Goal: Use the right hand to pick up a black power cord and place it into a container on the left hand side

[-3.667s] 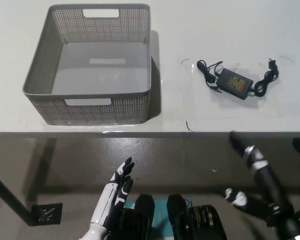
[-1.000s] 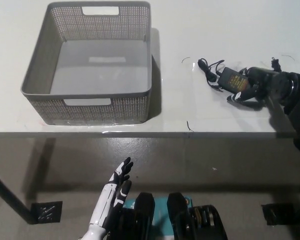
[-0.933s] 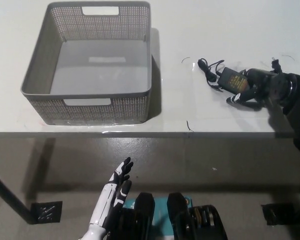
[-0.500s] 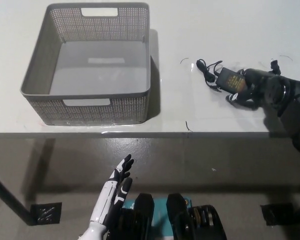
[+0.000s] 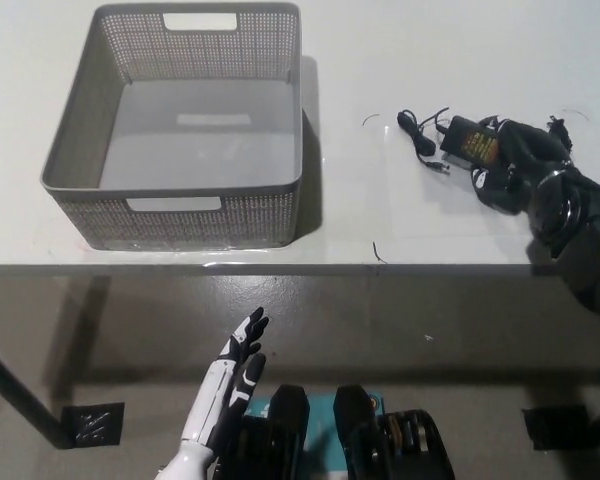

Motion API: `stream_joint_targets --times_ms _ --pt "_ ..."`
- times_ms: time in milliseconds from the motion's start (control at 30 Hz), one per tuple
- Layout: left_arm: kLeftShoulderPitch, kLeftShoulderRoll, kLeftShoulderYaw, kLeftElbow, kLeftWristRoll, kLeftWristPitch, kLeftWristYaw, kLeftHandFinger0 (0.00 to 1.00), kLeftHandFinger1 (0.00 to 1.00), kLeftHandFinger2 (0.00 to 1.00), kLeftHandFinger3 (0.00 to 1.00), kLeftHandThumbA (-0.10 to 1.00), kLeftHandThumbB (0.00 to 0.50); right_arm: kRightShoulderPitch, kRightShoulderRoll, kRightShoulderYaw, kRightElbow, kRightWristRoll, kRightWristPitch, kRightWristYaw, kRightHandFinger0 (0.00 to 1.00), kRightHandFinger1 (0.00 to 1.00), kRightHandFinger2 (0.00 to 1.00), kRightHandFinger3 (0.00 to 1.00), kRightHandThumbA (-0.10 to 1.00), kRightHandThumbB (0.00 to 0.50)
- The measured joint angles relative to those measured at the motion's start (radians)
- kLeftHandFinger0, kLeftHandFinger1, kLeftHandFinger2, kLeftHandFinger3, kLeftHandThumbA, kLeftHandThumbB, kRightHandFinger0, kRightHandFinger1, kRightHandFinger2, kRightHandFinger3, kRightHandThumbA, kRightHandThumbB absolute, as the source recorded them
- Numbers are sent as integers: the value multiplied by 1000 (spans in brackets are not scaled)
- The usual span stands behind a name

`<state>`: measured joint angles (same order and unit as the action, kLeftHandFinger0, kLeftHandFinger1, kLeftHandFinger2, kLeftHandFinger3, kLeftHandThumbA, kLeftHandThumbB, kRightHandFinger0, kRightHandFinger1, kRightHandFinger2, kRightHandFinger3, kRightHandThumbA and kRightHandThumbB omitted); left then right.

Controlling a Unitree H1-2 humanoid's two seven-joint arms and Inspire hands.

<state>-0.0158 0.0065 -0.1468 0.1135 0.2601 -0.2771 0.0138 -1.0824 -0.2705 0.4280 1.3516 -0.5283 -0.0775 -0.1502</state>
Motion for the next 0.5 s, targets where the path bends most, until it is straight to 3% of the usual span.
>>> stream_joint_targets --times_ms 167,267,333,400,467,500 --pt "-8 0 1 0 -2 0 0 1000 1000 1000 1000 1000 0 5 17 -34 16 11 -50 -78 0 452 858 933 -100 175" --pt "-9 0 2 0 -2 0 0 1000 1000 1000 1000 1000 0 4 20 -47 16 14 -72 -112 0 448 828 946 -100 133" --pt "-9 0 3 -1 -2 0 0 1000 1000 1000 1000 1000 0 1 23 -65 9 17 -90 -142 0 467 826 927 -100 157" --pt "-9 0 3 -1 -2 0 0 1000 1000 1000 1000 1000 0 -3 23 -76 -12 17 -102 -163 9 473 817 930 -100 148" --pt "-9 0 3 -1 -1 0 0 1000 1000 1000 1000 1000 0 -13 23 -88 -51 19 -110 -175 0 443 798 909 -100 147" --pt "-11 0 4 -2 -1 1 0 1000 1000 1000 1000 1000 0 -25 23 -95 -70 21 -113 -177 0 368 755 823 -100 165"
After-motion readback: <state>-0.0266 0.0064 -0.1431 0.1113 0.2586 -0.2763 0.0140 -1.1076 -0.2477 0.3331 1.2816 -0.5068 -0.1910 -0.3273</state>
